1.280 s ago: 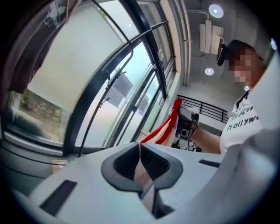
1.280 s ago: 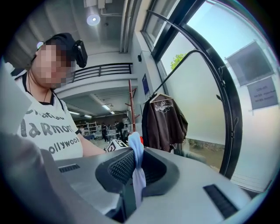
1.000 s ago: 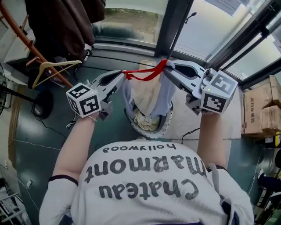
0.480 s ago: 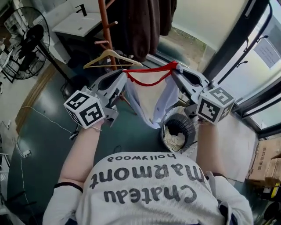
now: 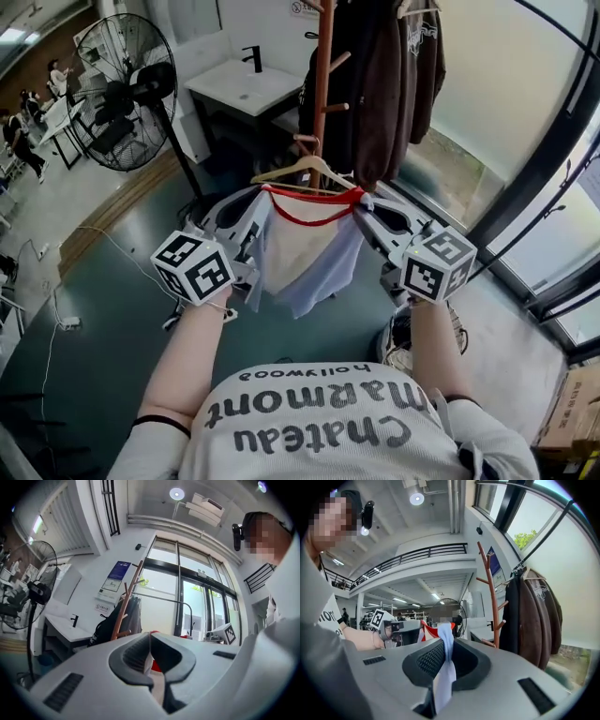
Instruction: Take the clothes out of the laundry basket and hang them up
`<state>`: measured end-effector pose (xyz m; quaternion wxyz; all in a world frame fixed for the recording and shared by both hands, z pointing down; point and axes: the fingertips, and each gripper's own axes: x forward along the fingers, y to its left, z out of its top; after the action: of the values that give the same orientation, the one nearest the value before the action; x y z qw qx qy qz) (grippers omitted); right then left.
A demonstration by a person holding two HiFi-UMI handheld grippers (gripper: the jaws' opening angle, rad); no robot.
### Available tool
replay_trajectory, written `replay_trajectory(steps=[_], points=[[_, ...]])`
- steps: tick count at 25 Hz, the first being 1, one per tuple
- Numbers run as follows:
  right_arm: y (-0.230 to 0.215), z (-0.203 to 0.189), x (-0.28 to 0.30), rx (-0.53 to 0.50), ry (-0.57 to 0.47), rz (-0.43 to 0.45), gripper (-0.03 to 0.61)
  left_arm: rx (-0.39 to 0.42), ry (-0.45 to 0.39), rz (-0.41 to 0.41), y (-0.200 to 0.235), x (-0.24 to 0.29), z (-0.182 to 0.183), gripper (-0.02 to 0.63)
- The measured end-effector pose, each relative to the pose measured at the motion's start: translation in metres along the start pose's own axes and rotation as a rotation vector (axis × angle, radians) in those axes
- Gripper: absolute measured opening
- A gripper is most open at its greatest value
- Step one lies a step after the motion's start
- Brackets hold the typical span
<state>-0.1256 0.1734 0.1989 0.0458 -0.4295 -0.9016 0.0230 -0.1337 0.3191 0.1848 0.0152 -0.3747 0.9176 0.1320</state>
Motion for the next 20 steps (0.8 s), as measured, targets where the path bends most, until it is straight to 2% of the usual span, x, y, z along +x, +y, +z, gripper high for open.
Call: replay_trajectory(steps=[5,12,16,20], points=[[0.008,0.010,0.039,-0.023,-0.013,0.051,0.048,-0.018,-0.059,0.046,0.032,-0.016,0.017,0.017],[-0.011,0.001,0.073,-0.029,-0.003,0.136,0.047,-0.053,-0.082,0.122,0.066,-0.009,0.002,0.017],[-0.044,0.005,0.095,-0.036,-0.007,0.155,0.048,-0.081,-0.114,0.161,0.086,0.012,-0.005,0.017],[-0.087,0.017,0.118,-0.068,-0.002,0.200,0.048,-0.063,-0.140,0.211,0.112,0.053,0.003,0.017]])
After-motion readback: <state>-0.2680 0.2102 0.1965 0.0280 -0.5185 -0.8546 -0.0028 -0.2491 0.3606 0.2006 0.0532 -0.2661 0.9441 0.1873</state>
